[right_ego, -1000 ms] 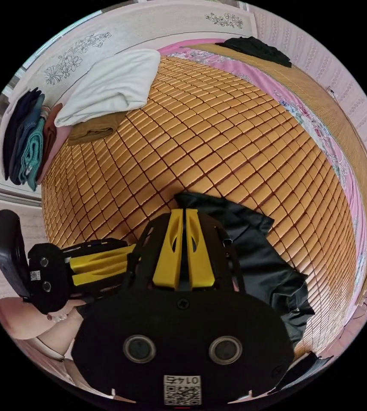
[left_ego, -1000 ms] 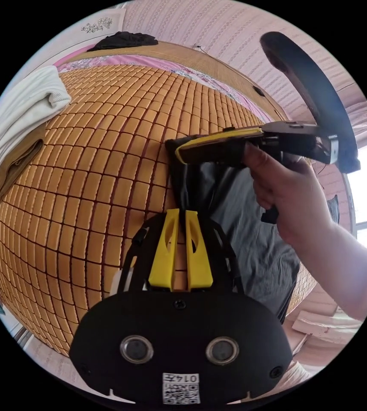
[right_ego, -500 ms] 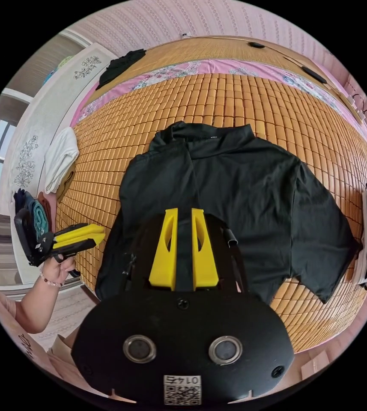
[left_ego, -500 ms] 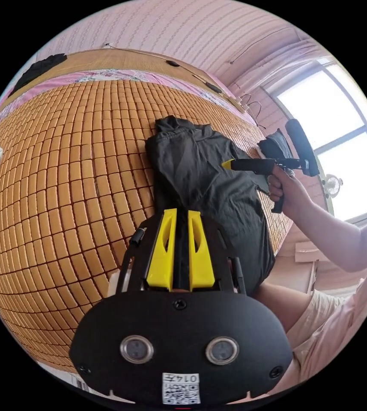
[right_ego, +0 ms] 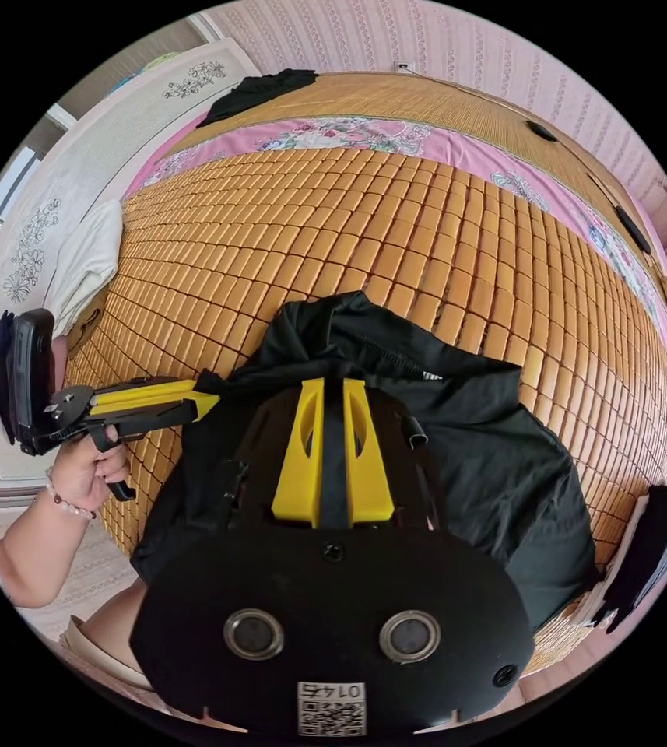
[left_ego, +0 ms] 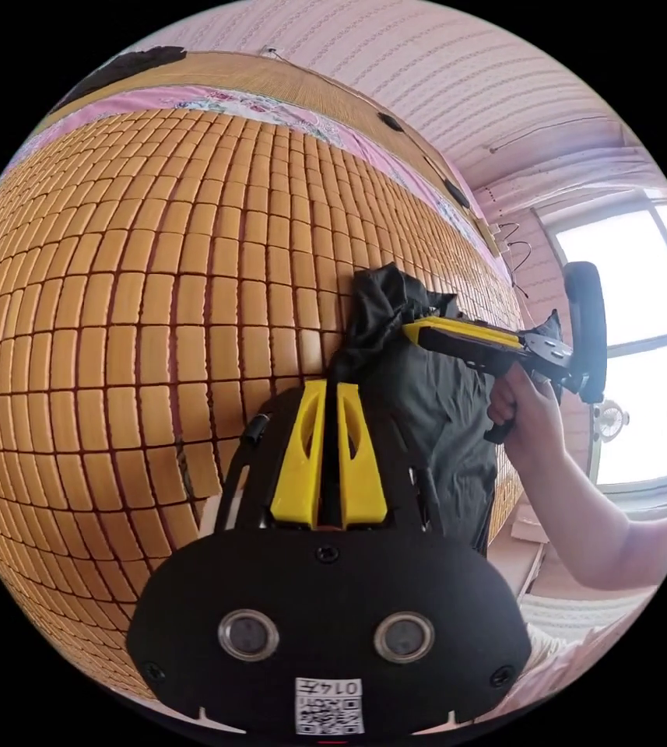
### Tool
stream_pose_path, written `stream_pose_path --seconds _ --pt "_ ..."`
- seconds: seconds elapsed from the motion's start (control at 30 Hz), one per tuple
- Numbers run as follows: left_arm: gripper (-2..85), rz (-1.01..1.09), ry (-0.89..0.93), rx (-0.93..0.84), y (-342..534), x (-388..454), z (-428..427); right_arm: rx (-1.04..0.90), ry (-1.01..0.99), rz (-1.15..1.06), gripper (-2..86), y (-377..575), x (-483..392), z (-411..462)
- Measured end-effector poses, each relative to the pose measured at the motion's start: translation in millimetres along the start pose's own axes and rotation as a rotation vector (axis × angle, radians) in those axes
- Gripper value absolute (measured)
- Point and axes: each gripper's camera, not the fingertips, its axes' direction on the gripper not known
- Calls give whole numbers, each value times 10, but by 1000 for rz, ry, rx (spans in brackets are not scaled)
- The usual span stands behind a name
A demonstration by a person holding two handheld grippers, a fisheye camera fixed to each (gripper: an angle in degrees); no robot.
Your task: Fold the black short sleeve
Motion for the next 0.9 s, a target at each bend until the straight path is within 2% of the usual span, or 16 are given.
stream_pose_path --seconds 0.2,0.43,0.57,0.67,0.8,0.9 --pt "-5 20 -88 140 489 82 -385 94 -32 -71 -3 -13 -321 -591" --pt "-7 -123 -306 352 1417 -28 -1046 286 -307 -307 0 -601 -1426 -1087" --pt "-8 -274 -378 426 1963 -293 -1244 247 -361 -462 0 -1096 -2403 -848" --pt "-9 -372 -363 448 2216 -510 -1294 153 -339 -595 0 -1394 -3089 -556" --pt "-8 -421 -409 426 2414 -725 -1249 41 -285 -714 1 -1597 -3700 -208" --pt "-3 -473 -354 406 2533 -935 -1201 -38 -233 -777 2 -1689 -4032 28"
